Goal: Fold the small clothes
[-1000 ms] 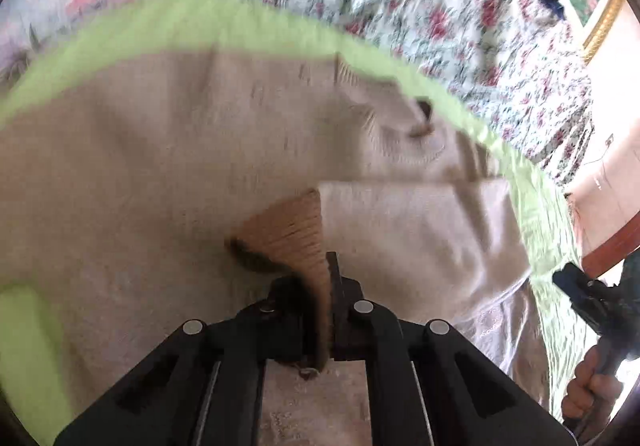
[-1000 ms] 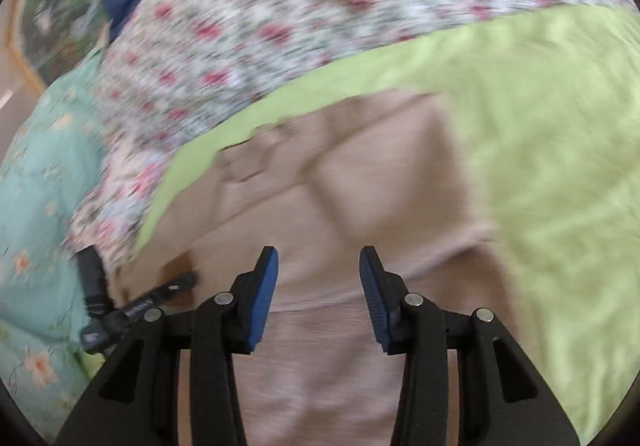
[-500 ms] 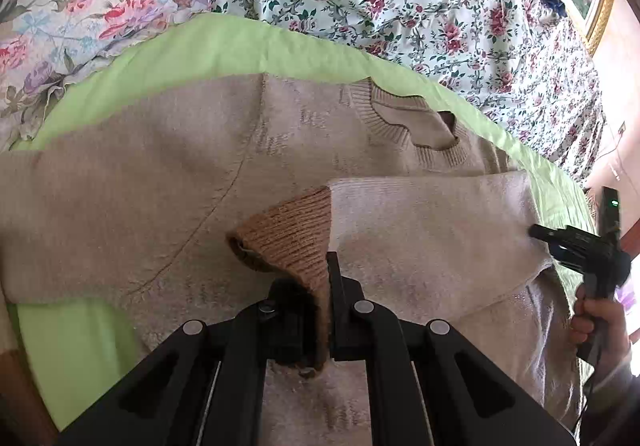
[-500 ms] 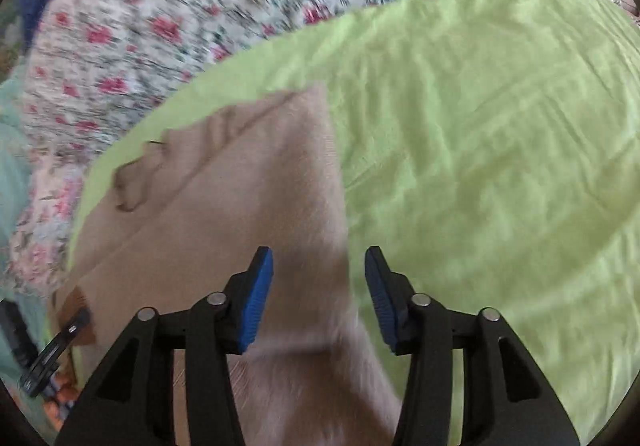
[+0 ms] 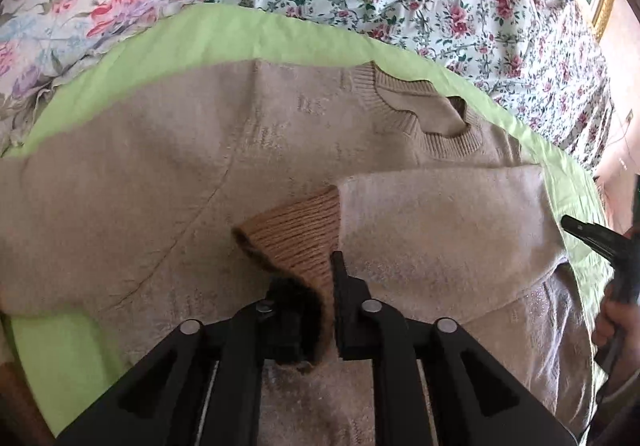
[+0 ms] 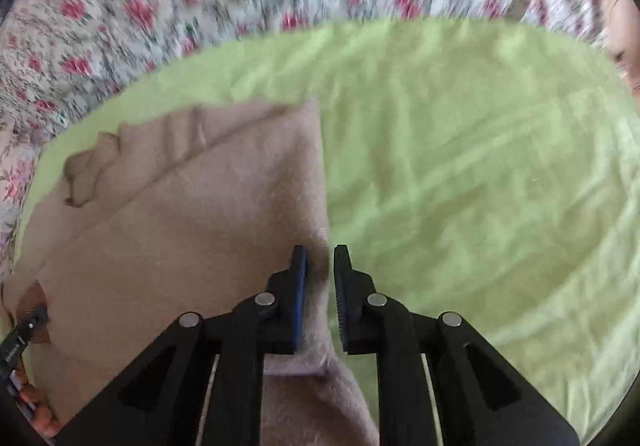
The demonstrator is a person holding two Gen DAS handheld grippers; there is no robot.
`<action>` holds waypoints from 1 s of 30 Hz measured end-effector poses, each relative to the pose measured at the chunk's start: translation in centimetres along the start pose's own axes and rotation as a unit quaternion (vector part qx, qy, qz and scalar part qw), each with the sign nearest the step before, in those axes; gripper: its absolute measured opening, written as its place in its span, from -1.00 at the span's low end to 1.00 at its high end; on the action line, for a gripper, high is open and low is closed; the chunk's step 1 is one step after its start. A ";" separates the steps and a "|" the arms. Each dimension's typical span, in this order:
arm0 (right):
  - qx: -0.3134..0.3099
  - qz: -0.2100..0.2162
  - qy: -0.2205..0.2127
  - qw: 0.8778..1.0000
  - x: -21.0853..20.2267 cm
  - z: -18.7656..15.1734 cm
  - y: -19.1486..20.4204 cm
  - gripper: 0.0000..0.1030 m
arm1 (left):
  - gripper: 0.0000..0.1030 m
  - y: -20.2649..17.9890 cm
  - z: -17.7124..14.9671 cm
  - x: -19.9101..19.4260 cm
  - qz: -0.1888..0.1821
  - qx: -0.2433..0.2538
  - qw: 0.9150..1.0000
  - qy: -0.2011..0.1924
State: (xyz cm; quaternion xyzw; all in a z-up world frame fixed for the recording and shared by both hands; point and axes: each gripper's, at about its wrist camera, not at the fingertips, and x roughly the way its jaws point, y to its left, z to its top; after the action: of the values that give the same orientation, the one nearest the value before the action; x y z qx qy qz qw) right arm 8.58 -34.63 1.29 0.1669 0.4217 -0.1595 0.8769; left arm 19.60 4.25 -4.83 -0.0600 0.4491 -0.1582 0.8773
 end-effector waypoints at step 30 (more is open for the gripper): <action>-0.015 0.160 0.090 0.983 -4.5 -12.3 7.6 -0.01 | -0.84 14.0 -9.4 -12.7 0.179 -0.012 0.983 0.029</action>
State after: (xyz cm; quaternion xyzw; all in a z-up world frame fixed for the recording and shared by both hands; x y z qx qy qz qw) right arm 0.70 -21.95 -1.22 0.2322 0.4692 0.0048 0.8520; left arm 8.22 22.03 -4.04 0.0160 0.4793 0.0052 0.8775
